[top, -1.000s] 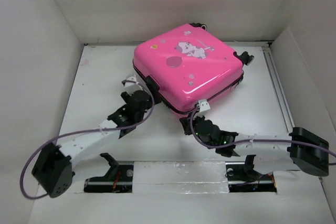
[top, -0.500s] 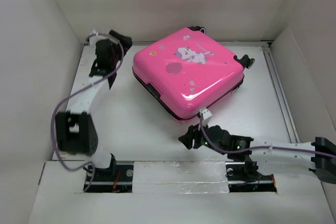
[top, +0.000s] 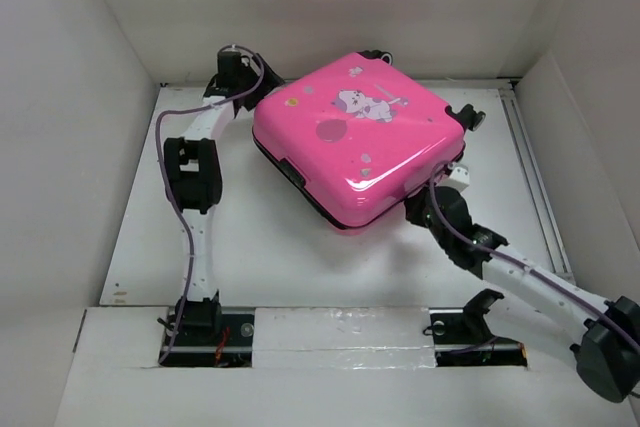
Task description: Pack the luggage
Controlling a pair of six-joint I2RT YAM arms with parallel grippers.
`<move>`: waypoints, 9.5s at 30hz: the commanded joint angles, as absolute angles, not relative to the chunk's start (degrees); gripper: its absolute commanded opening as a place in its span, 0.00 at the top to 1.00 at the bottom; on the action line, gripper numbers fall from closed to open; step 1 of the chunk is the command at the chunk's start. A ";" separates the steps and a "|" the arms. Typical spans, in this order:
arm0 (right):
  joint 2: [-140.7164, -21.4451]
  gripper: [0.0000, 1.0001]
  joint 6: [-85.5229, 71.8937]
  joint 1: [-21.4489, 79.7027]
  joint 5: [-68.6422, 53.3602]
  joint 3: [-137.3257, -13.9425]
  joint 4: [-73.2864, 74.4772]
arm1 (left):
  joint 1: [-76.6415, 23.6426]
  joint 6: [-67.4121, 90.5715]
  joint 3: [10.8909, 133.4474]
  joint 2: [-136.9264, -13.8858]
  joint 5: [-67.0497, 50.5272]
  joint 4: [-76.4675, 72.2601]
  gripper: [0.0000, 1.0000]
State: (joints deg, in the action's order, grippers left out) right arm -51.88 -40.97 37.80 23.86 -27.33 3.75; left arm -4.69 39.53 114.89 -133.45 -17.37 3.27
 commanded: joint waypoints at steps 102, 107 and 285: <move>-54.95 0.64 -30.50 31.30 -11.26 -17.17 -31.38 | -16.79 48.95 19.78 -39.82 10.11 -10.63 0.41; -53.68 0.78 -31.11 23.32 -11.07 -10.28 -43.92 | -16.79 53.17 18.37 -42.35 6.16 -16.34 0.49; -80.06 1.00 -18.38 66.72 21.29 -37.44 -34.98 | -48.87 58.45 21.01 -79.20 5.36 -59.68 1.00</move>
State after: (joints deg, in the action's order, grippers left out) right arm -79.66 -20.60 63.51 36.56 -31.79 -28.42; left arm -44.56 63.81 18.20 -83.50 13.63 -58.26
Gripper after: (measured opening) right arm 0.012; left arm 0.208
